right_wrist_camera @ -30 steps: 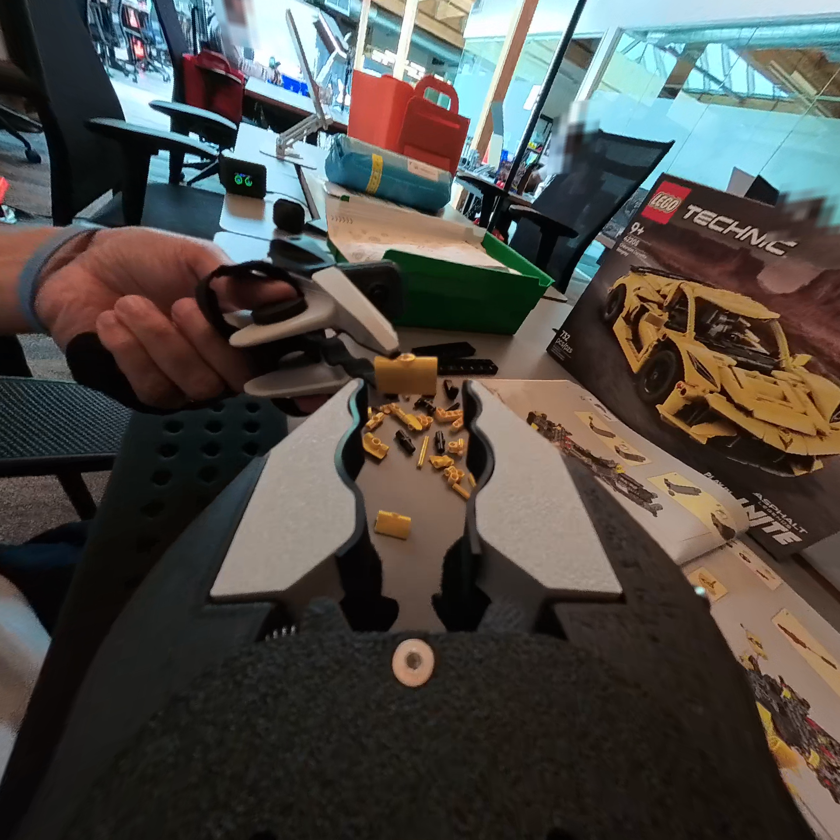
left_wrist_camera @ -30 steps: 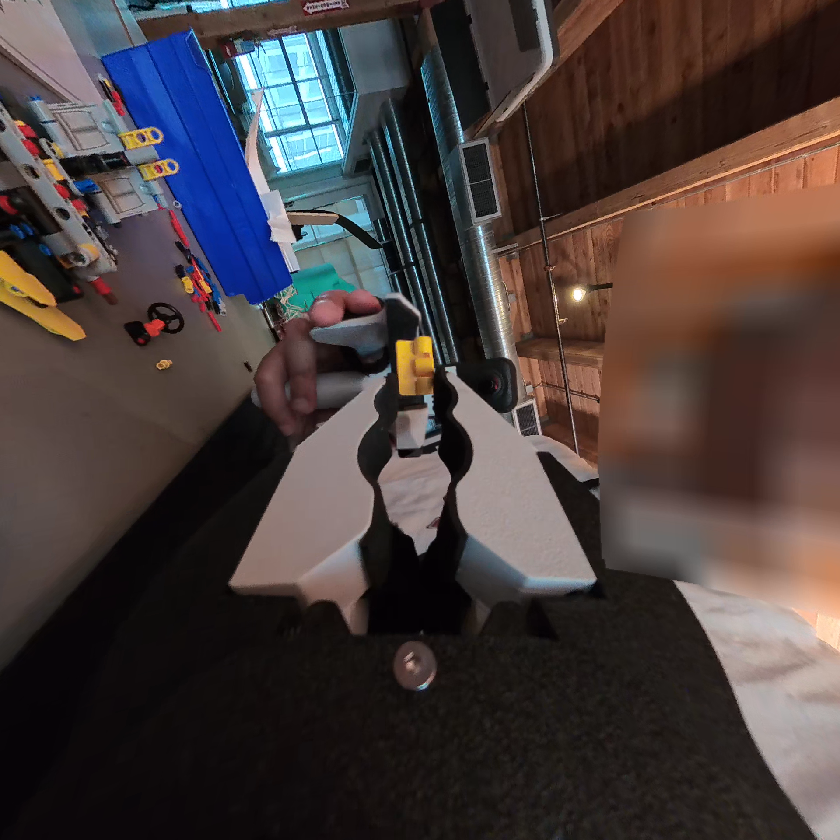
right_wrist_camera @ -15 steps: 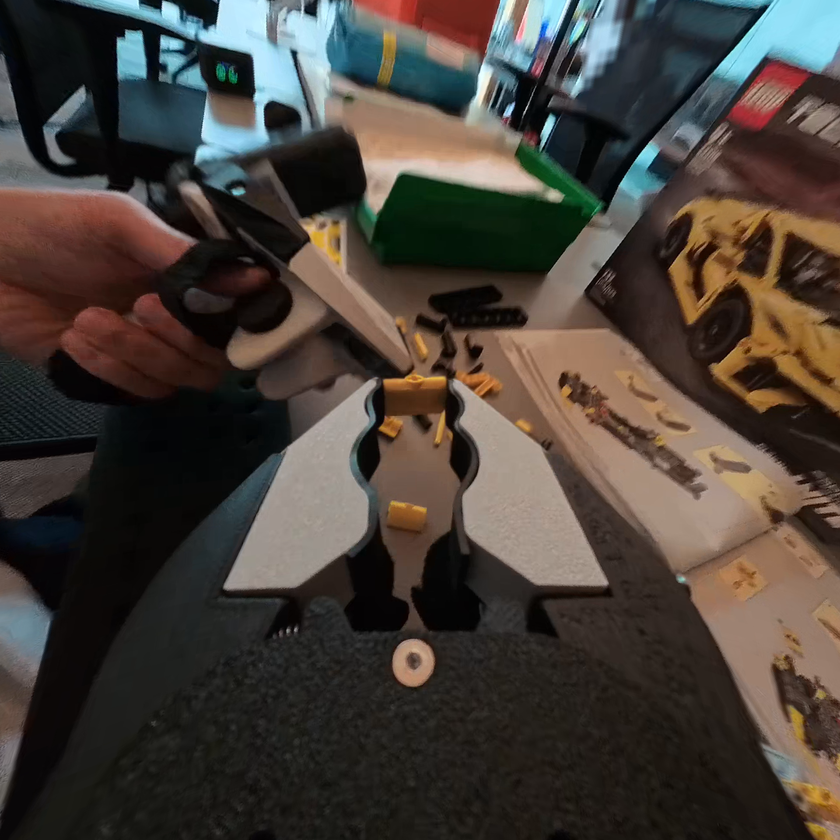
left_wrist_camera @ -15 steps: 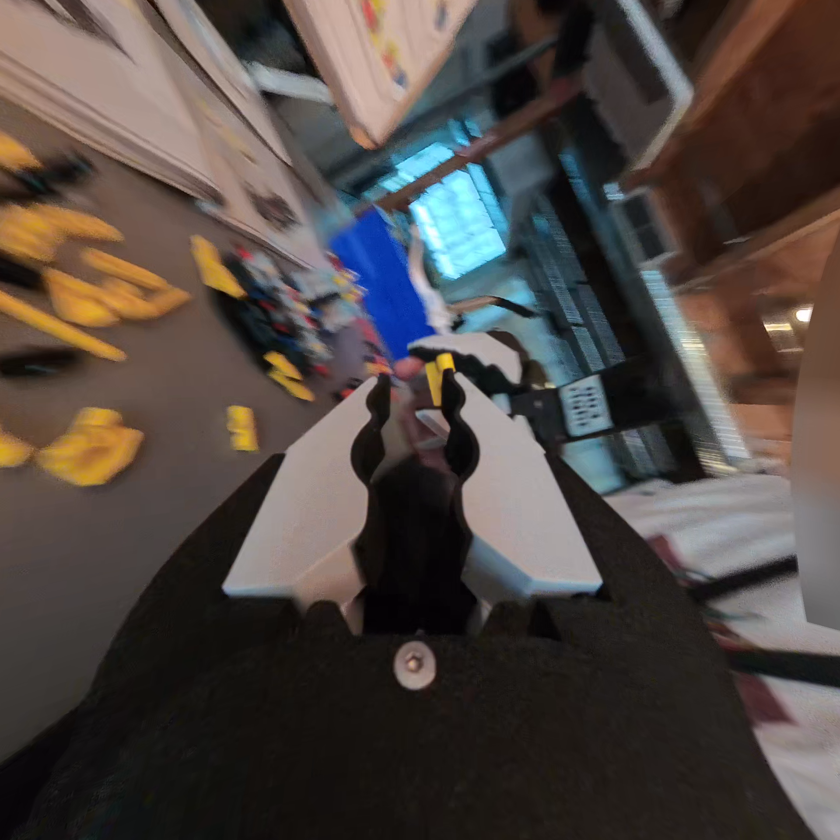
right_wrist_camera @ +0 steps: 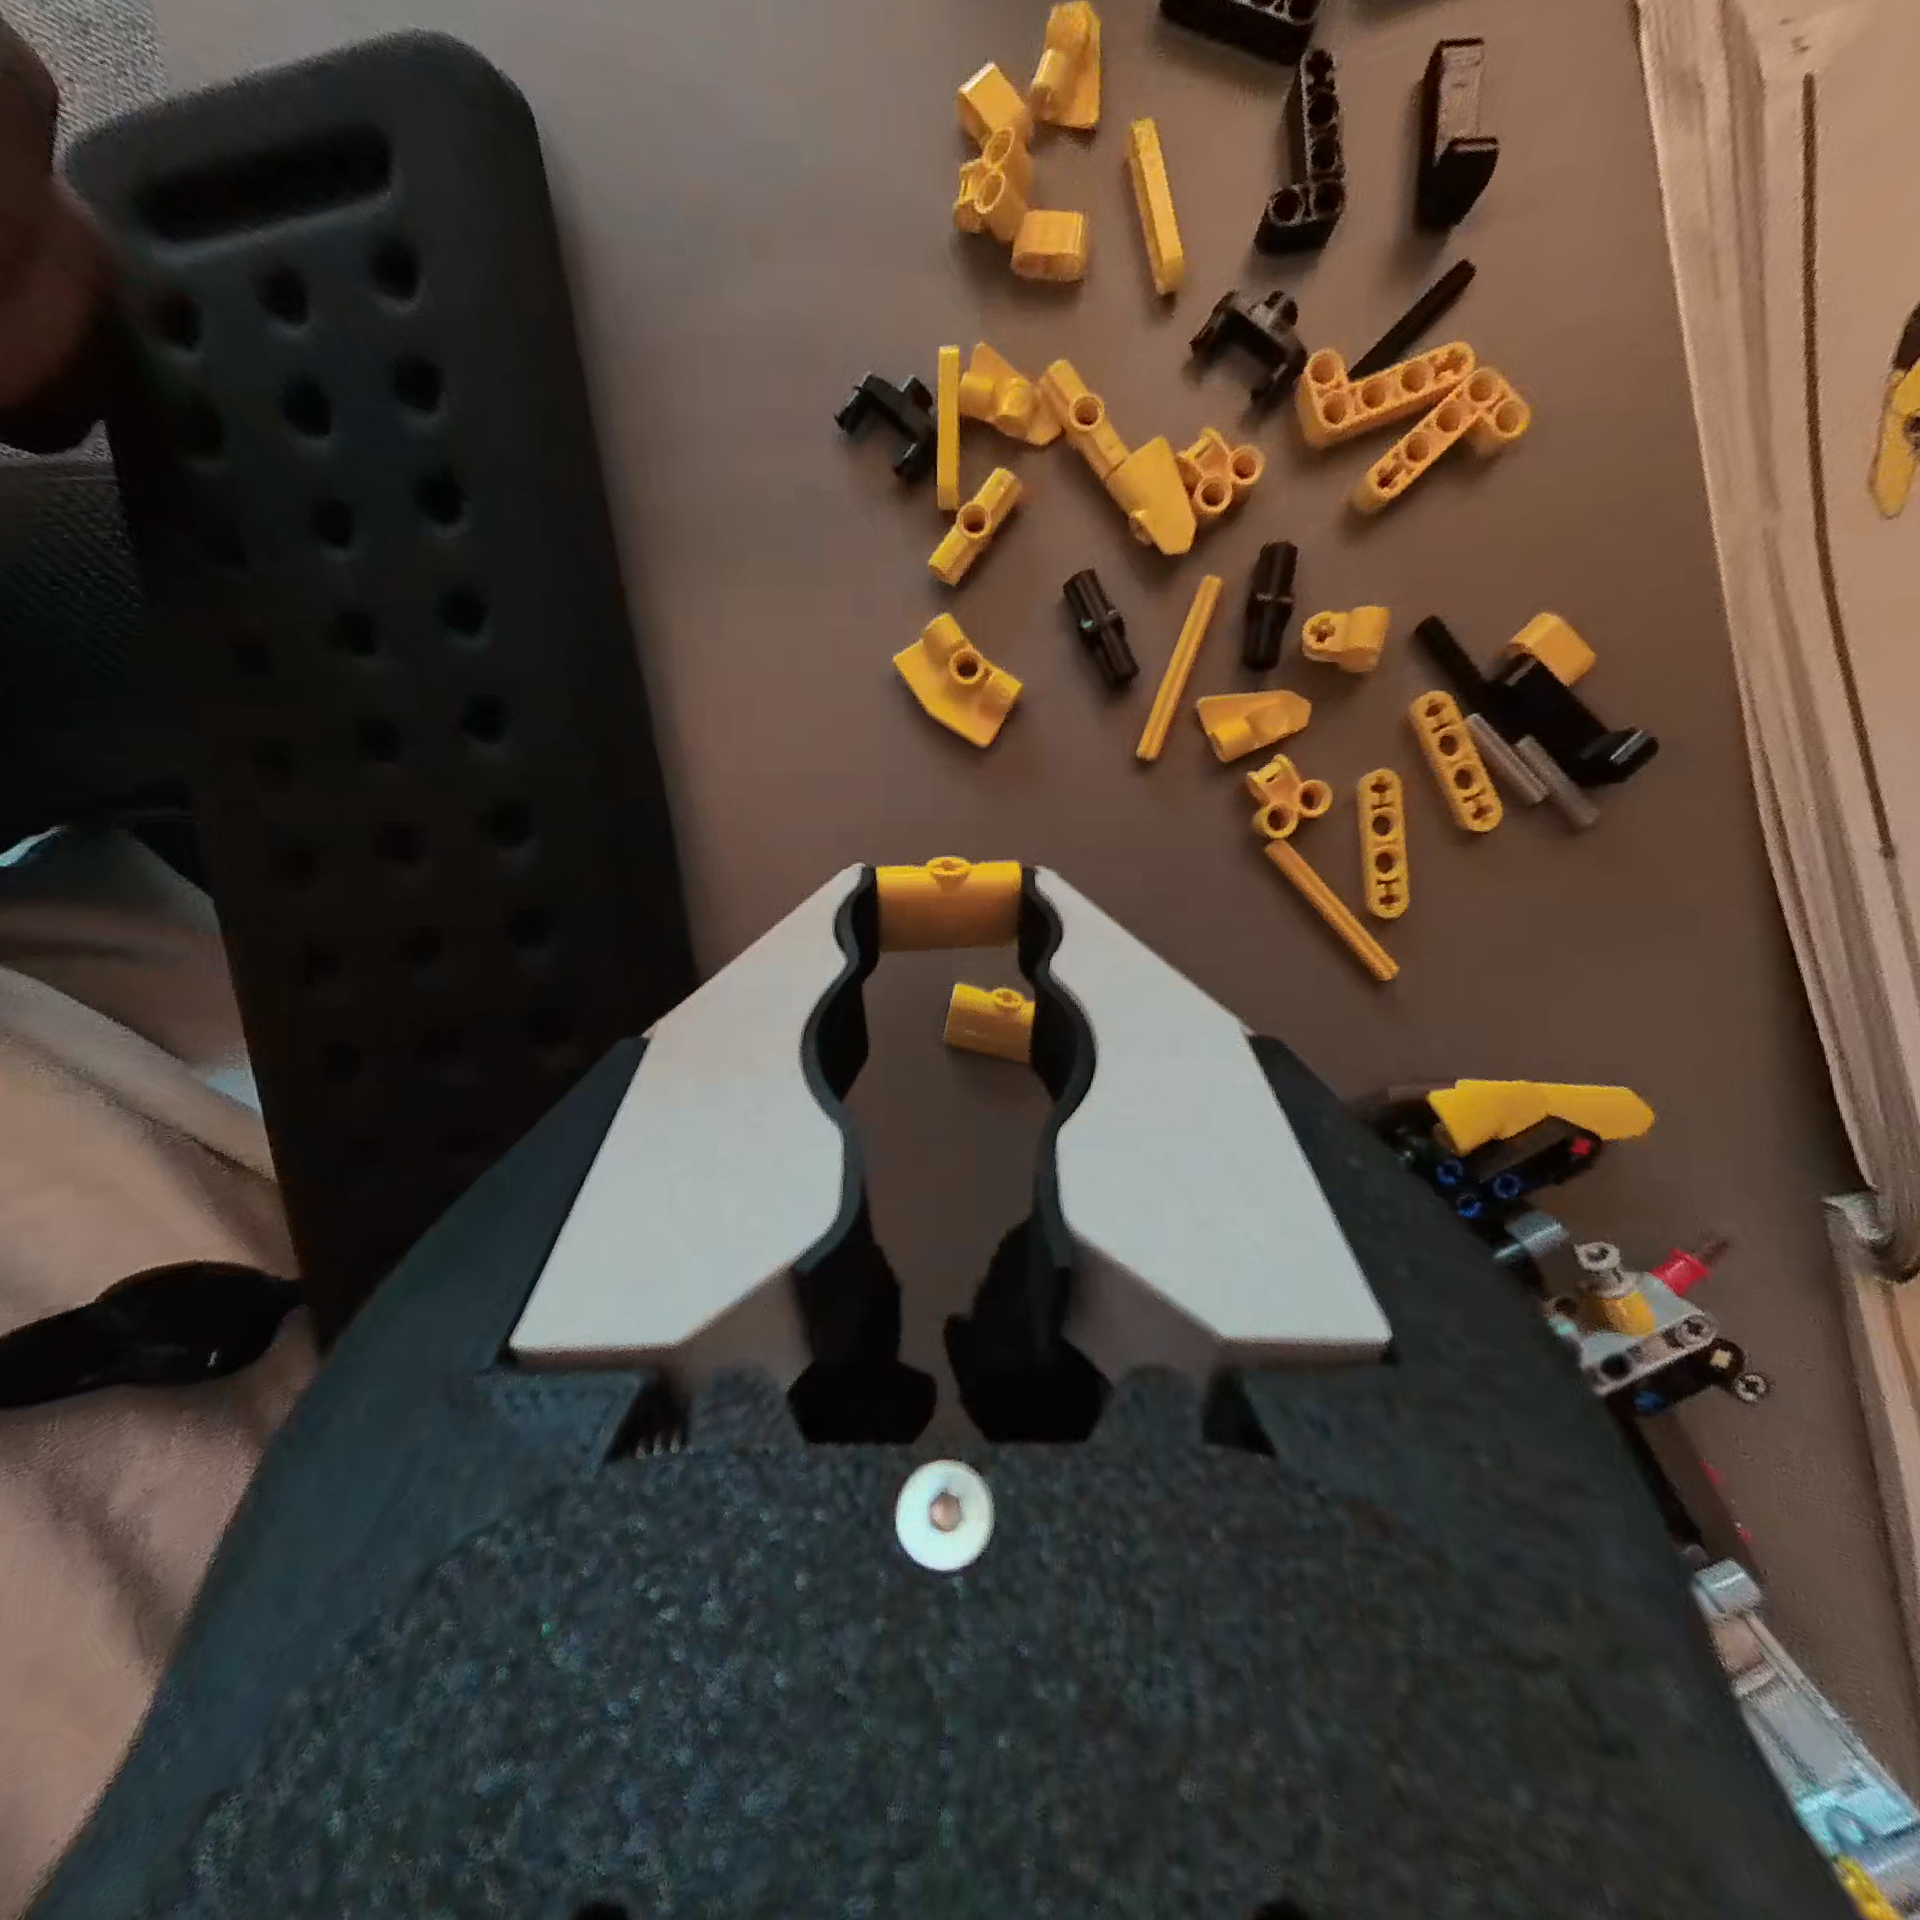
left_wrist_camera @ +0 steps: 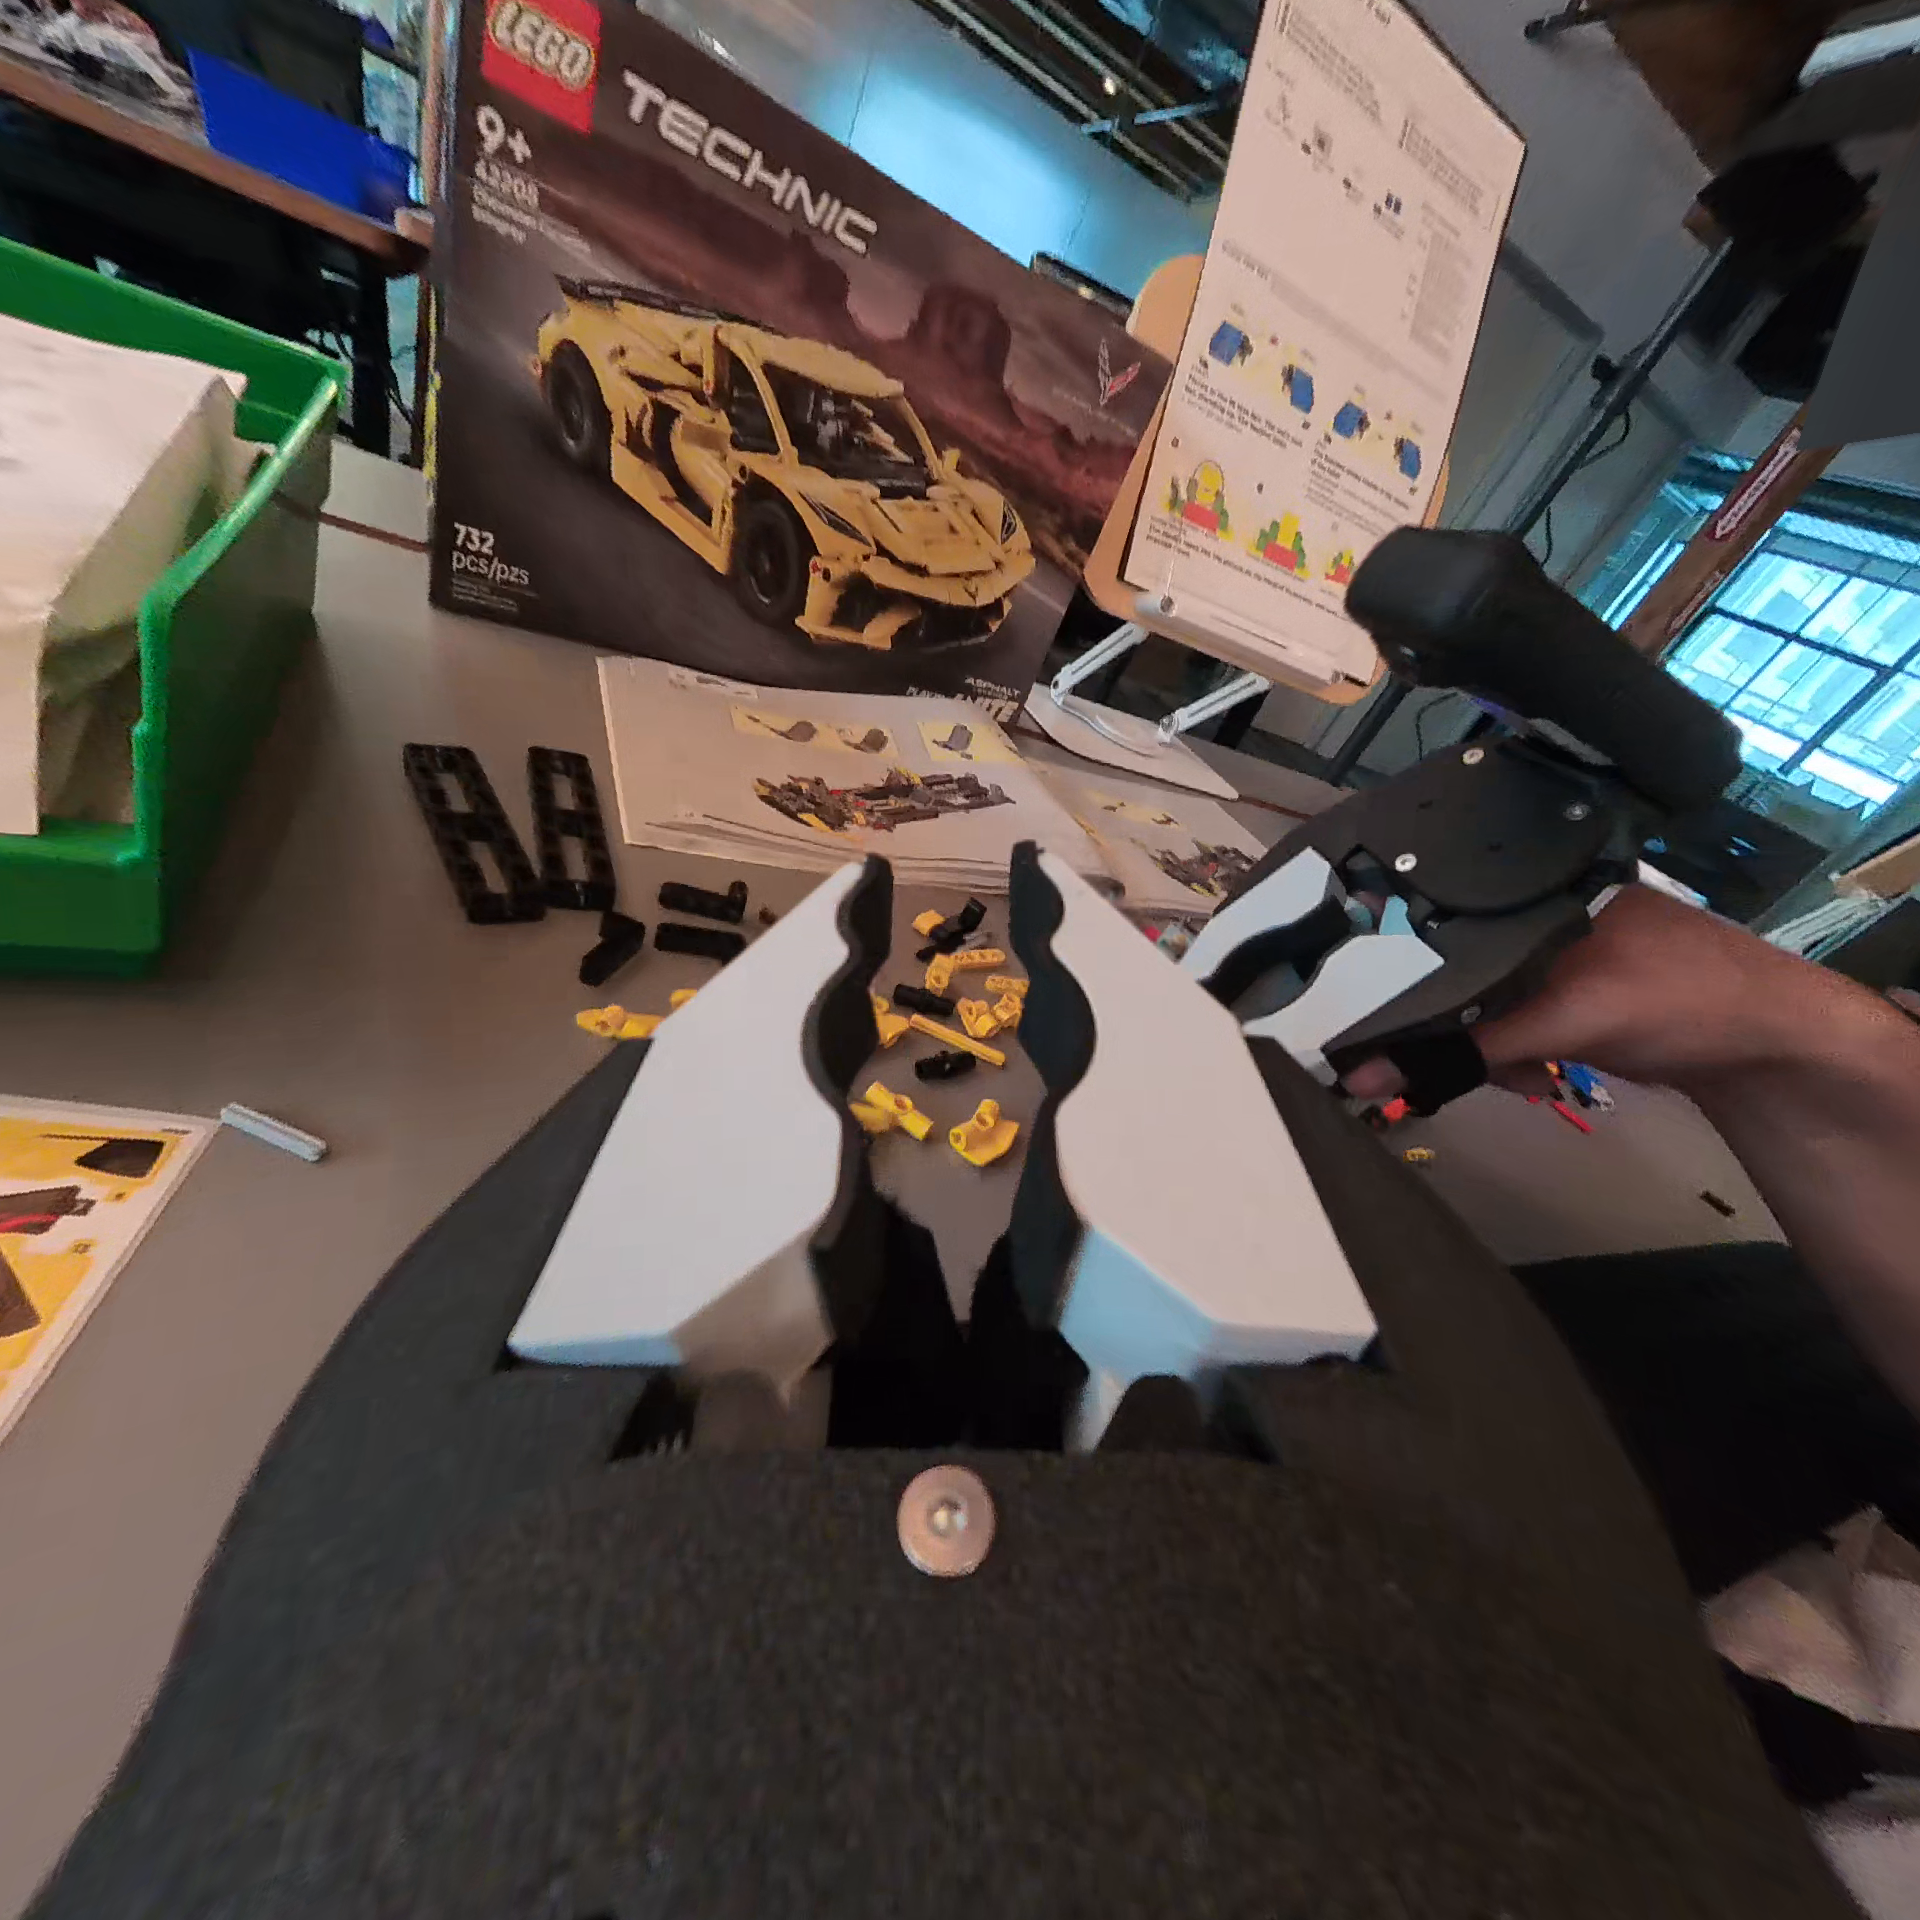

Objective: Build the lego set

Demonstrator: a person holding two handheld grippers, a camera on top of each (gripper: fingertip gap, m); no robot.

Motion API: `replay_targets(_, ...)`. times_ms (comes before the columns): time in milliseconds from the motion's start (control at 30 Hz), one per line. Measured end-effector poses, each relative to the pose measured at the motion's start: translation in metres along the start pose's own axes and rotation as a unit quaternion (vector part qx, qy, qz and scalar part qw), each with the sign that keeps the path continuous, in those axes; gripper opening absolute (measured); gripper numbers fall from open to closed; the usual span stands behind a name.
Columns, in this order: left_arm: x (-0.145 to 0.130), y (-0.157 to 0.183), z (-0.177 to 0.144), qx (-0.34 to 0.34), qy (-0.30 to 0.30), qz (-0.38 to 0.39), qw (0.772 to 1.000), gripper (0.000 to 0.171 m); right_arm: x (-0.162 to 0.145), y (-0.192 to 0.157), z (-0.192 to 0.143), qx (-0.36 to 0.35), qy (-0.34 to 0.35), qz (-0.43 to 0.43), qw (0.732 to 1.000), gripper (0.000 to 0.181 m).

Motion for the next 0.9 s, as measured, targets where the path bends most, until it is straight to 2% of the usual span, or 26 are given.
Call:
replay_targets(133,-0.004,-0.005,0.002,0.002,-0.036,0.011,0.999,0.019,0.005,0.004,0.006,0.004,-0.009,0.002,1.0,0.026)
replay_targets(333,-0.008,-0.004,0.006,-0.007,-0.057,0.018,0.998,0.019,0.004,0.006,0.017,-0.009,-0.02,-0.002,1.0,0.026)
replay_targets(900,-0.011,-0.002,0.007,-0.002,-0.062,0.031,0.998,0.019,0.004,0.009,0.034,-0.02,-0.004,-0.015,1.0,0.027)
Point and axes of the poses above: each gripper's, where its closed fingertips meet, z out along the fingers, x out of its top, y = z × x across the jaws, the point moved 6 cm from there along -z, back along the fingers, and after that the axes turned 8 degrees about -z, right-handed, at the moved point
